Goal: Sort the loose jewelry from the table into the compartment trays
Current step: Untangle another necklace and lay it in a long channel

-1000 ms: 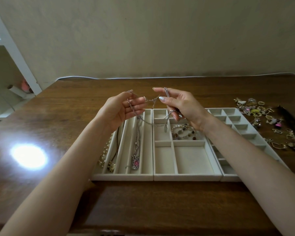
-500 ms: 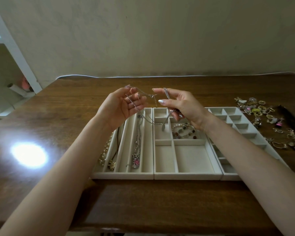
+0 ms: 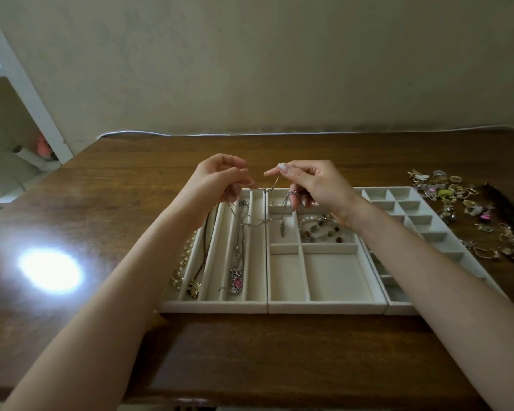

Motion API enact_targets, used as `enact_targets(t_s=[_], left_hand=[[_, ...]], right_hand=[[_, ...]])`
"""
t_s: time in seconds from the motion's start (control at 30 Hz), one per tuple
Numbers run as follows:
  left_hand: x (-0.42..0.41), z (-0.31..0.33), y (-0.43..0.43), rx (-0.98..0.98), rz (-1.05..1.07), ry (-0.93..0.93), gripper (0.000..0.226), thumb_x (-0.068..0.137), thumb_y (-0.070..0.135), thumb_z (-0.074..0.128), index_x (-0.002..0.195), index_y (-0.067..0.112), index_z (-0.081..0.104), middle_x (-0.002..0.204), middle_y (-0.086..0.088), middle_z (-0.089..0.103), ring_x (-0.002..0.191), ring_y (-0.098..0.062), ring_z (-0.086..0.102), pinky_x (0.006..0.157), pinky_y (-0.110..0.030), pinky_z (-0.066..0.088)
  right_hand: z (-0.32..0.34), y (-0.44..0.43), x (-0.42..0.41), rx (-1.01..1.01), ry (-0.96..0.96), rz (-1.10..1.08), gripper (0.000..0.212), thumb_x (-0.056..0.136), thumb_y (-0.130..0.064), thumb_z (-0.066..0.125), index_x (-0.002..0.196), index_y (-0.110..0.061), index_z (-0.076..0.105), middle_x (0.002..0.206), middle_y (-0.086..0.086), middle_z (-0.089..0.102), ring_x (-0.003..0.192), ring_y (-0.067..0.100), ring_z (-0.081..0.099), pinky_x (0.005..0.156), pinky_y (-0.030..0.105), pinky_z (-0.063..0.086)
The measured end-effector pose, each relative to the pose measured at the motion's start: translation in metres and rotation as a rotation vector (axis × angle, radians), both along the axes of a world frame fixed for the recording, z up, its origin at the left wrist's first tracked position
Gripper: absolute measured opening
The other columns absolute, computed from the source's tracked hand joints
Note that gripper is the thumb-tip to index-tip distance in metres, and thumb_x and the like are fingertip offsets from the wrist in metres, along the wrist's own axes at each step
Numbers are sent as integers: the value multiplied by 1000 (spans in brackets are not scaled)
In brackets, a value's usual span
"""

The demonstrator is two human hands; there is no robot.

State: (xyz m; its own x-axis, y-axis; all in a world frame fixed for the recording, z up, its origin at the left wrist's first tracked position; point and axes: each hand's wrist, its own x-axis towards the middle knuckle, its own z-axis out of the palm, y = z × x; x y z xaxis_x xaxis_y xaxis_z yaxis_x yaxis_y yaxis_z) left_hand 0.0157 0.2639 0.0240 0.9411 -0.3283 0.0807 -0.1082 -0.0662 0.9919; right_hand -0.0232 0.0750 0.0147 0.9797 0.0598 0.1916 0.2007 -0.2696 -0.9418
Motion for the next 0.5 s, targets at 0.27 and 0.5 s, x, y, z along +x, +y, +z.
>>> enact_targets(t_s=[0.27, 0.5], left_hand=[[7, -10, 5, 779, 177, -543, 25, 80, 30, 71, 102, 24, 61, 84, 16, 60, 85, -9, 53, 70, -27, 37], [12, -13, 9, 899, 166, -552, 16, 85, 36, 64, 82, 21, 69, 81, 6, 62, 80, -16, 54, 66, -28, 39]], right_hand=[[-2, -1, 2, -28, -21, -59, 26, 97, -24, 51, 96, -8, 72, 70, 9, 67, 55, 5, 54, 50, 16, 42], [-3, -4, 4, -24, -20, -89, 28, 98, -24, 48, 95, -6, 69, 76, 7, 67, 59, 12, 54, 52, 19, 43]])
